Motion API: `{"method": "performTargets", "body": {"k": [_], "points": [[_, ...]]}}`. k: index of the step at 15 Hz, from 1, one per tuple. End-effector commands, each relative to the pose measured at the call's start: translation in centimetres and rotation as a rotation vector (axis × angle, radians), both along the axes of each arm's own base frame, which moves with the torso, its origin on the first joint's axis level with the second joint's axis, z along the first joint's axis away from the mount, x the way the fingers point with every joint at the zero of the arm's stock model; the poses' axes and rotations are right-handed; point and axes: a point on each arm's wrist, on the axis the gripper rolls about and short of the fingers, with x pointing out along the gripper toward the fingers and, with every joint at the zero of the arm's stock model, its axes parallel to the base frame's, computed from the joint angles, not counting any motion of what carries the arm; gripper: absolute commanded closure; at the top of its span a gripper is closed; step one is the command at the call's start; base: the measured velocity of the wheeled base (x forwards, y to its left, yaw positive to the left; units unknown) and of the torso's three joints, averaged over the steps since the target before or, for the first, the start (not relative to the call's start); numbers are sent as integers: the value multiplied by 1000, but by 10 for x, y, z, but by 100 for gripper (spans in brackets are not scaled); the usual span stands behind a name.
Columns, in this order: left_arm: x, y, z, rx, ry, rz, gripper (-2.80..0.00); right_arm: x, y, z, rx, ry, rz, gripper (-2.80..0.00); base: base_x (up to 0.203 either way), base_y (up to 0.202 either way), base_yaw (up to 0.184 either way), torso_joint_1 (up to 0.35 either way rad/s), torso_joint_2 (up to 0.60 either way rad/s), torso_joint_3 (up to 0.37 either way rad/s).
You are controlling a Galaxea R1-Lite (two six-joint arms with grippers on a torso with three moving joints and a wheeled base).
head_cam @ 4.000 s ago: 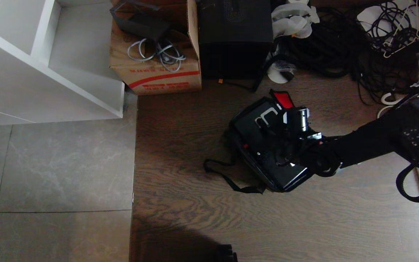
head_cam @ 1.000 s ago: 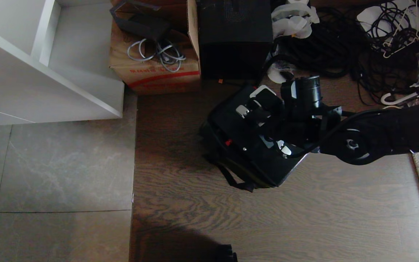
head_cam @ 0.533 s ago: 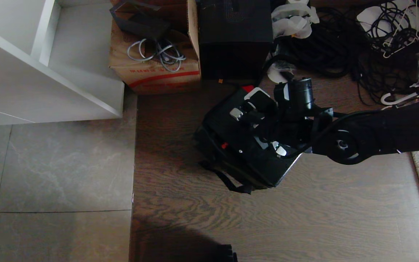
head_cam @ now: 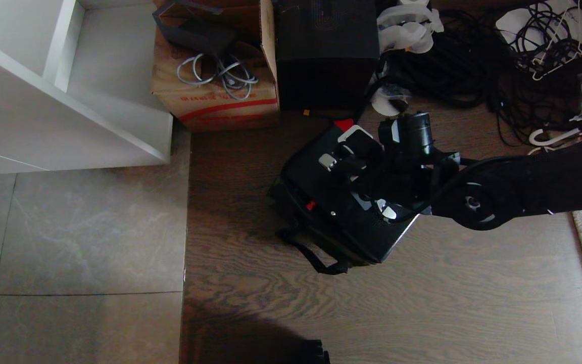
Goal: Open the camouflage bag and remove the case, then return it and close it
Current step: Lift the black box
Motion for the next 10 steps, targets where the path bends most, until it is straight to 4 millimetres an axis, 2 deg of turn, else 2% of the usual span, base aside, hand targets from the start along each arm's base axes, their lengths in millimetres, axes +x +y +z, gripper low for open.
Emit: {"method": "performTargets", "body": {"k": [1, 3, 5, 7, 10], "points": [[-7, 0, 21, -41, -72, -4, 0, 0, -1, 4, 3, -12, -3, 0, 0, 0, 0, 0, 0, 0], [-20, 0, 49, -173, -166, -29, 0, 0, -1, 5, 5, -13, -3, 0, 0, 0, 0, 0, 0, 0], [-31, 0, 64, -285, -177, -47, 0, 0, -1, 5, 4, -14, -3, 0, 0, 0, 0, 0, 0, 0], [-39, 0, 72, -368, -165, -54, 0, 1, -1, 4, 4, -14, -5, 0, 0, 0, 0, 0, 0, 0], [-40, 0, 70, -421, -133, -38, 0, 2, 0, 6, 9, -20, -5, 0, 0, 0, 0, 0, 0, 0]]}}
